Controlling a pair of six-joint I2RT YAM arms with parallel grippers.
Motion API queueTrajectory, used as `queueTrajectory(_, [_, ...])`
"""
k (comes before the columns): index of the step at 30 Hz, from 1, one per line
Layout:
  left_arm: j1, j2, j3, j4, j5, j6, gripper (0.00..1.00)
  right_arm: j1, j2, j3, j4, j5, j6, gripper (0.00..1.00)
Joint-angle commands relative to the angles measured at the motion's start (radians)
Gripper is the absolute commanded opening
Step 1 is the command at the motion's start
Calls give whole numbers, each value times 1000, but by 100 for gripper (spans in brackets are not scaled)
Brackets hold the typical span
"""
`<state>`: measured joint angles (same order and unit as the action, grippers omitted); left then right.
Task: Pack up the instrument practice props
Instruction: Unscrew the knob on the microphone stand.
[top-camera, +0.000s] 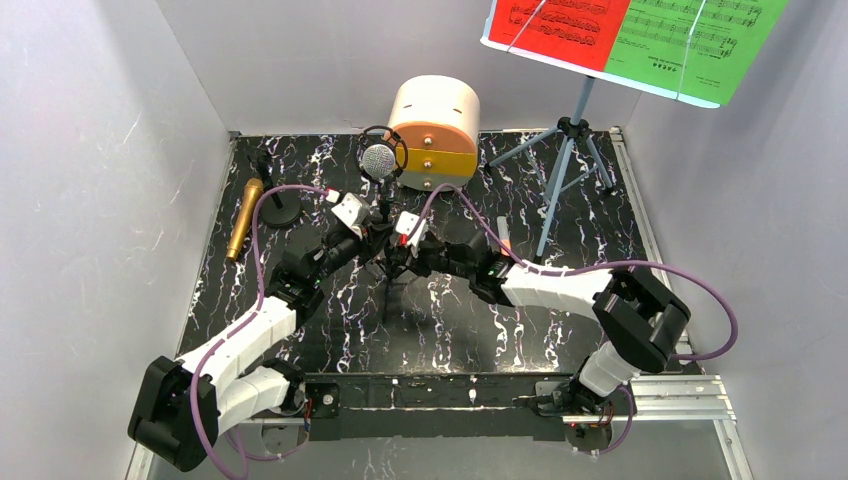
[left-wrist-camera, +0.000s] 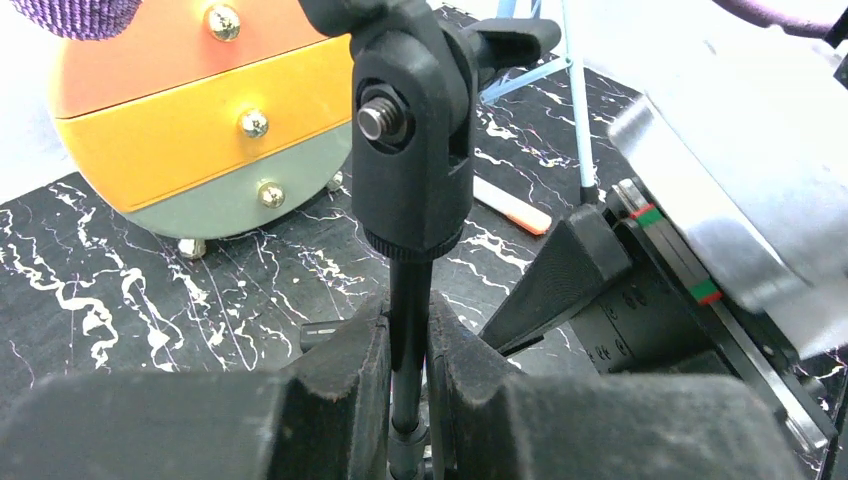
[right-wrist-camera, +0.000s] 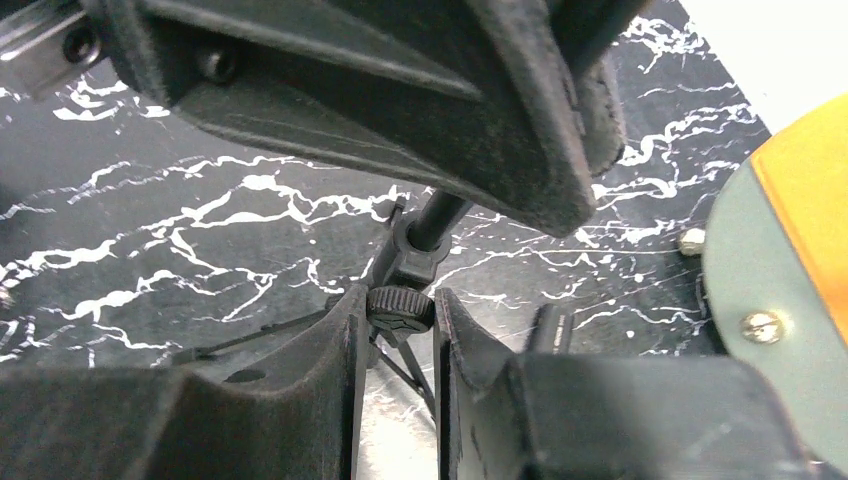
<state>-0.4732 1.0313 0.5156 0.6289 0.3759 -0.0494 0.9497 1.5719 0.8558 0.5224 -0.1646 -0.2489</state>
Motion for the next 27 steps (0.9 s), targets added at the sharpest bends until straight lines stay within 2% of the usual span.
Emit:
queueTrajectory(1, [-15, 15, 1, -80, 51, -3, 0, 12, 20, -22, -104, 60, -184, 1])
queueTrajectory(4, [-15, 5, -4, -81, 48, 16, 0, 11, -11, -18, -112, 68, -94, 1])
queueTrajectory(6, [-15, -6, -10, -81, 36, 29, 0, 5, -32, -16, -121, 78, -1, 7])
queueTrajectory(8, [-15, -19, -17, -80, 23, 40, 0, -7, -57, -32, -99, 53, 114, 20])
queueTrajectory(12, [-15, -36, -33, -69, -8, 42, 0, -32, -116, -112, 50, 31, 406, 53])
queueTrajectory(14, [-15, -39, -52, -46, -19, 37, 0, -46, -141, -160, 136, 25, 526, 62])
queueTrajectory(19, [-27, -26, -77, -11, -22, 45, 0, -79, -140, -207, 294, -36, 748, 67])
queueTrajectory(27, [-33, -5, -69, -29, -29, 99, 0, -140, -40, -164, 425, -200, 949, 67])
